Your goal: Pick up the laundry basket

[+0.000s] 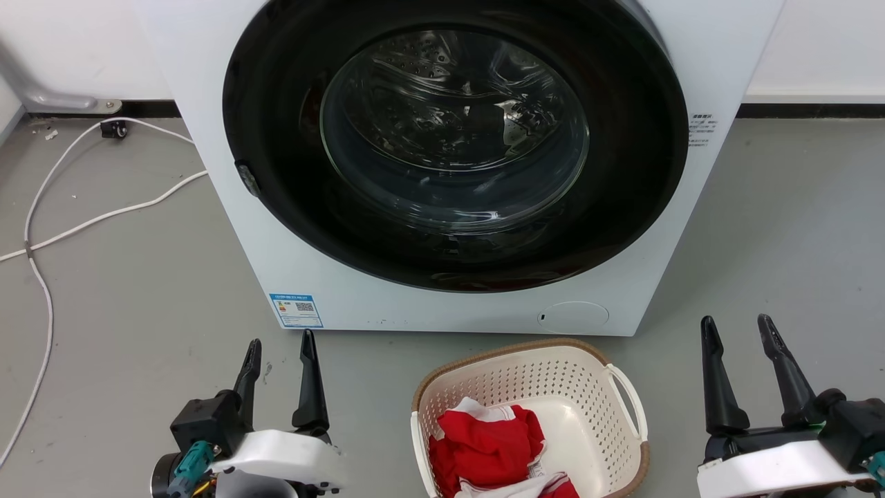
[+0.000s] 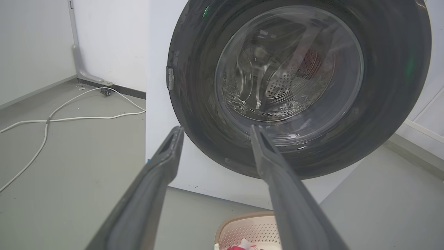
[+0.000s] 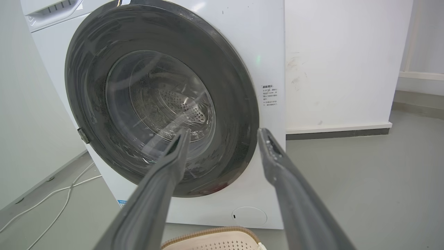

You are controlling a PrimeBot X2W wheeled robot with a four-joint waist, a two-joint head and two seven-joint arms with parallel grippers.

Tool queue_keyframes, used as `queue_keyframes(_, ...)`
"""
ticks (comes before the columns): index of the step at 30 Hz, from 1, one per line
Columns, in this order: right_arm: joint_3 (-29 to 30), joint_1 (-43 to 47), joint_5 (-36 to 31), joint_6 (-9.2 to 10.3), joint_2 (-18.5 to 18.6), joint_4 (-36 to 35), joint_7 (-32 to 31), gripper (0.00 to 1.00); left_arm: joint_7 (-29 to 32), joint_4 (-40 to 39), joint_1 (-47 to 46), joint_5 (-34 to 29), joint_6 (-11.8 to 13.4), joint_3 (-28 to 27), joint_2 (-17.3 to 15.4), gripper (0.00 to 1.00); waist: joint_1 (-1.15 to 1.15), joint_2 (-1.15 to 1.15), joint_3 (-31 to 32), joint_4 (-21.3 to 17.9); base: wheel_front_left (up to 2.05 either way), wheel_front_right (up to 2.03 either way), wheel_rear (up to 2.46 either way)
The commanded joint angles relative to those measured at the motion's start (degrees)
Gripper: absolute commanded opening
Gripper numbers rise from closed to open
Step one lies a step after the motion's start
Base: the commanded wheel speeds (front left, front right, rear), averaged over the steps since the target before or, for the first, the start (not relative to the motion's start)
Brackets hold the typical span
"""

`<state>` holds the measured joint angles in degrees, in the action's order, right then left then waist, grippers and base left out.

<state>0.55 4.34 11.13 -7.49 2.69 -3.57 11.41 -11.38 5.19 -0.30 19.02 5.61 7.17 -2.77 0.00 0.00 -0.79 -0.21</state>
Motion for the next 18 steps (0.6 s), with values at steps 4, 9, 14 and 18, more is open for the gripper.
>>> queue_keyframes(4,-0.2,0.7,-2.6,0.00,0.3,-0.8,0.9,1.00,-1.0,-0.9,0.5,-2.5,-0.1,0.4,-0.1,1.00,0.00,0.00,0.0,0.0,0.00,0.00,0.00)
queue_keyframes(9,-0.1,1.2,-3.7,0.01,0.3,-0.8,1.5,1.00,-1.6,-1.0,0.7,-4.6,-0.4,1.0,-0.1,1.00,0.00,0.00,-0.1,0.0,0.00,0.00,0.00)
queue_keyframes(14,0.3,1.6,-4.2,0.01,0.3,-0.8,2.0,1.00,-2.1,-1.2,1.0,-6.7,-0.5,1.4,-0.2,1.00,0.00,0.00,-0.1,0.0,0.00,0.00,0.00)
queue_keyframes(18,0.4,1.7,-4.9,0.01,0.3,-0.9,2.4,1.00,-2.6,-1.5,1.2,-8.3,-0.6,1.6,-0.2,1.00,0.00,0.00,-0.1,0.1,0.00,0.00,0.00)
